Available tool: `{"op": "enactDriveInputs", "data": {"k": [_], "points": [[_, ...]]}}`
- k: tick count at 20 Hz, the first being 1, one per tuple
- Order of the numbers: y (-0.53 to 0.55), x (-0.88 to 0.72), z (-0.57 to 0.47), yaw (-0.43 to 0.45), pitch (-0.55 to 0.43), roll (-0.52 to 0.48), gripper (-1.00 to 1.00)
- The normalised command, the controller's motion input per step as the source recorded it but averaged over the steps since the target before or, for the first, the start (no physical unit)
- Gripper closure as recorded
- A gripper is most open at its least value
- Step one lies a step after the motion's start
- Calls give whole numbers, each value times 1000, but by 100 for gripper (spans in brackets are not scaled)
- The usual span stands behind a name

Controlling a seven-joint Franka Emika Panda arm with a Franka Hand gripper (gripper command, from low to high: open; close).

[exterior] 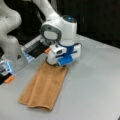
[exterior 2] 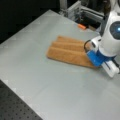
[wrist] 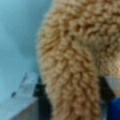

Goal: Folding a towel twice

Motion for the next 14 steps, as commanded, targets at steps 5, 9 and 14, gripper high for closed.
{"op": "enactDriveInputs", "data": {"k": [5, 9, 14], "points": [[-120, 379, 311, 135, 181, -55, 100], [-144, 306, 279, 129, 251, -45, 100], [-181, 216, 311, 141, 288, 3, 100]]}}
